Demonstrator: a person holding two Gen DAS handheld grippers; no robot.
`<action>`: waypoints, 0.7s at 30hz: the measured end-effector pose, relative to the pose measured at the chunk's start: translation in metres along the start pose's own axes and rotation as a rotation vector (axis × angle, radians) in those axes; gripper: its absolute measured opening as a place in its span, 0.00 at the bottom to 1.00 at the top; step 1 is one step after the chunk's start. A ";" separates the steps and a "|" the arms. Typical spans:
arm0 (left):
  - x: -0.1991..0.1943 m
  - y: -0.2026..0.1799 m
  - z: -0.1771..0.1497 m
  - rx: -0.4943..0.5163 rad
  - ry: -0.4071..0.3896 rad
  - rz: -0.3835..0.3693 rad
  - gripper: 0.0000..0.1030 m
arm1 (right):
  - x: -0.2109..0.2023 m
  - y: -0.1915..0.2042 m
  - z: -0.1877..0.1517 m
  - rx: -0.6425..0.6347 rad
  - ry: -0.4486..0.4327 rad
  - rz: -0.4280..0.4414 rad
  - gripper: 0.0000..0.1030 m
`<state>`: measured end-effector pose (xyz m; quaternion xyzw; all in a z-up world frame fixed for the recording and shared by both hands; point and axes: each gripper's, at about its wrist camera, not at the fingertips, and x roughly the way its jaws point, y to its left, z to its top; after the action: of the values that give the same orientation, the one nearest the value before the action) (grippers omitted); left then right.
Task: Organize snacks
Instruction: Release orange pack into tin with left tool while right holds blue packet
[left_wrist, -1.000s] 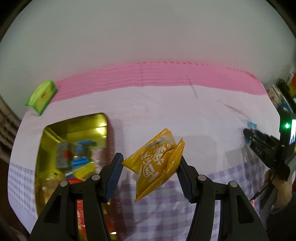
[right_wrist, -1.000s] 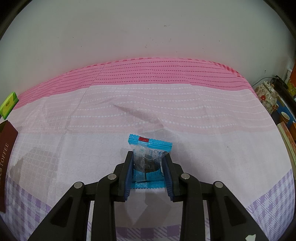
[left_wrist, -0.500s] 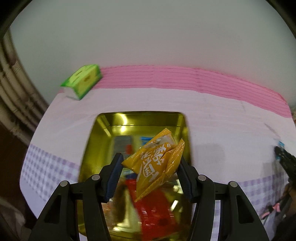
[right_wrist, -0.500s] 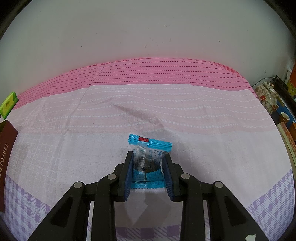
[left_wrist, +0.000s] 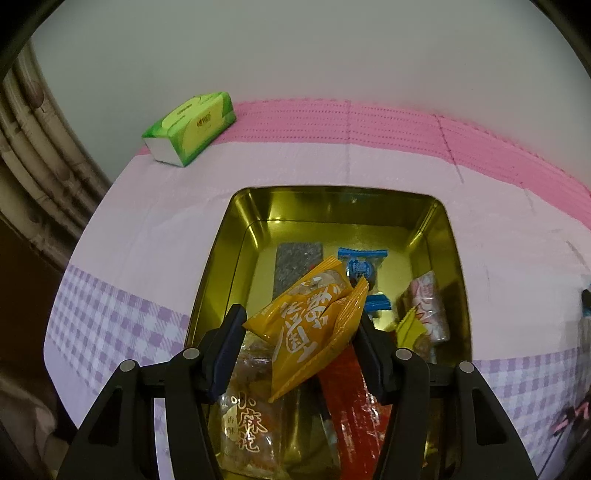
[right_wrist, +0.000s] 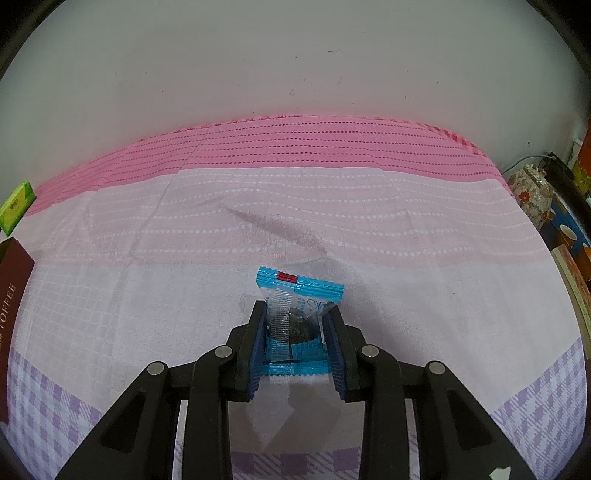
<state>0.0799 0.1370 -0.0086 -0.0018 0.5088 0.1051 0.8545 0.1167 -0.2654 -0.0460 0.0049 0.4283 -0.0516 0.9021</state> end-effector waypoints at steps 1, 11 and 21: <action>0.003 0.000 0.000 0.000 0.007 0.001 0.56 | 0.000 0.000 0.000 -0.001 0.000 -0.001 0.28; 0.018 0.002 -0.007 0.006 0.038 0.003 0.59 | -0.001 -0.003 0.000 -0.004 0.000 -0.005 0.28; 0.016 0.003 -0.006 0.012 0.038 -0.010 0.64 | 0.000 -0.002 0.000 -0.009 -0.002 -0.009 0.28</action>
<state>0.0820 0.1416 -0.0248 -0.0011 0.5257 0.0974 0.8451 0.1164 -0.2672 -0.0454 -0.0015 0.4275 -0.0538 0.9024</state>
